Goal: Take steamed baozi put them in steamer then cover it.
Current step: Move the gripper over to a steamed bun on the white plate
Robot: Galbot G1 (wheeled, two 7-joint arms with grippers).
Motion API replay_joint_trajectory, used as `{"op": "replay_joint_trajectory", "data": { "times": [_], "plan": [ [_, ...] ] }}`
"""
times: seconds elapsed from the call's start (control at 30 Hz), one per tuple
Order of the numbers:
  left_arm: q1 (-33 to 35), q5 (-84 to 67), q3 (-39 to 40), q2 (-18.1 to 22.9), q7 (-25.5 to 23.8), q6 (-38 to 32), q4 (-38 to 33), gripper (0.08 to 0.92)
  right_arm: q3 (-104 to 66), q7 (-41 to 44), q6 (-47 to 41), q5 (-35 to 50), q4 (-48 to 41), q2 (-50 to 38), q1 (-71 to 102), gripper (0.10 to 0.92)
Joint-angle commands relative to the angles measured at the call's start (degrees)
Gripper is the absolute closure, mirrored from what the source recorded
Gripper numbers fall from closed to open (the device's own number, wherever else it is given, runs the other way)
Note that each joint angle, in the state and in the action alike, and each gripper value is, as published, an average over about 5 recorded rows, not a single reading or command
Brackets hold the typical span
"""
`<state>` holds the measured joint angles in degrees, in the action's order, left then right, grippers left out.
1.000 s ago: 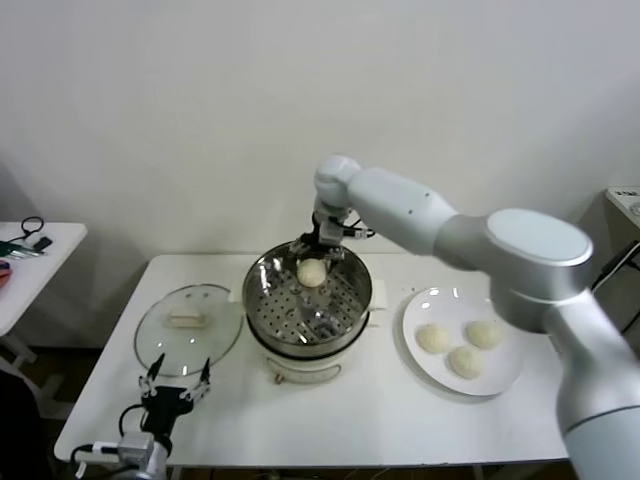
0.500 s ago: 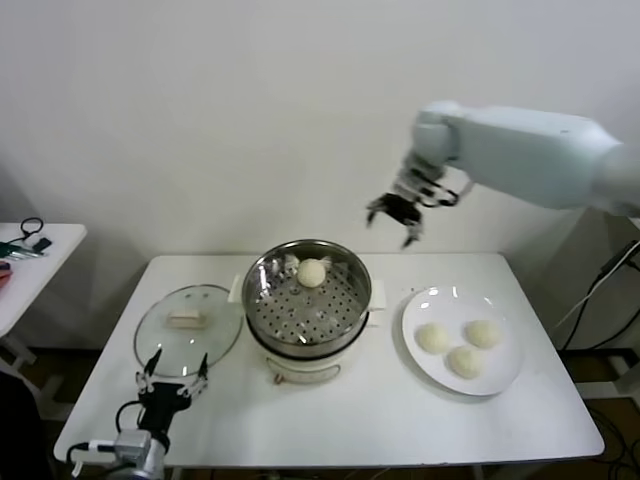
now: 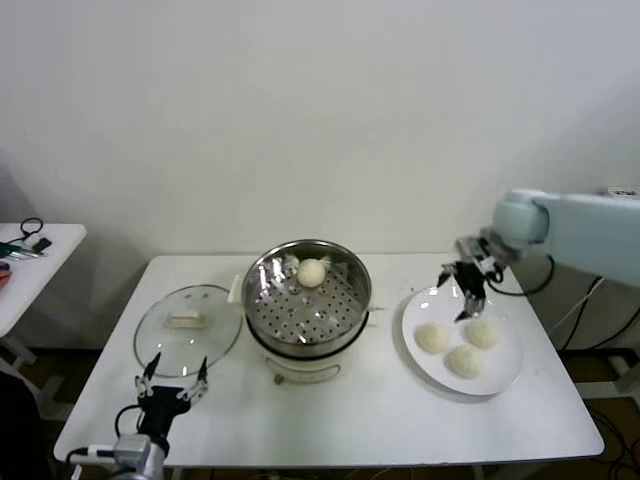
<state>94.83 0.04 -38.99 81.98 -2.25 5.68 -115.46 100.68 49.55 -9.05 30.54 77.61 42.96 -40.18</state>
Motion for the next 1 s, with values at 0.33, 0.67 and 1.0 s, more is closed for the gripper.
{"op": "replay_joint_trajectory", "data": {
  "times": [0.33,0.67,1.0],
  "plan": [
    [0.17,0.40,-0.30,0.20,-0.01,-0.10,0.68,0.177,-14.60,-4.49,-9.27,-4.91,-8.04,1.72,19.55,0.203],
    [-0.22,0.57,-0.42,0.18,-0.14,-0.04,1.09,0.177,-19.13,-4.92,-9.87,-6.26,-11.21,4.14,24.72,0.203],
    [-0.31,0.46,-0.80,-0.06,-0.11,0.03,1.08,0.177,-21.44,-3.82,-10.15,-7.17,-12.87,5.30,25.16,0.354]
  ]
}}
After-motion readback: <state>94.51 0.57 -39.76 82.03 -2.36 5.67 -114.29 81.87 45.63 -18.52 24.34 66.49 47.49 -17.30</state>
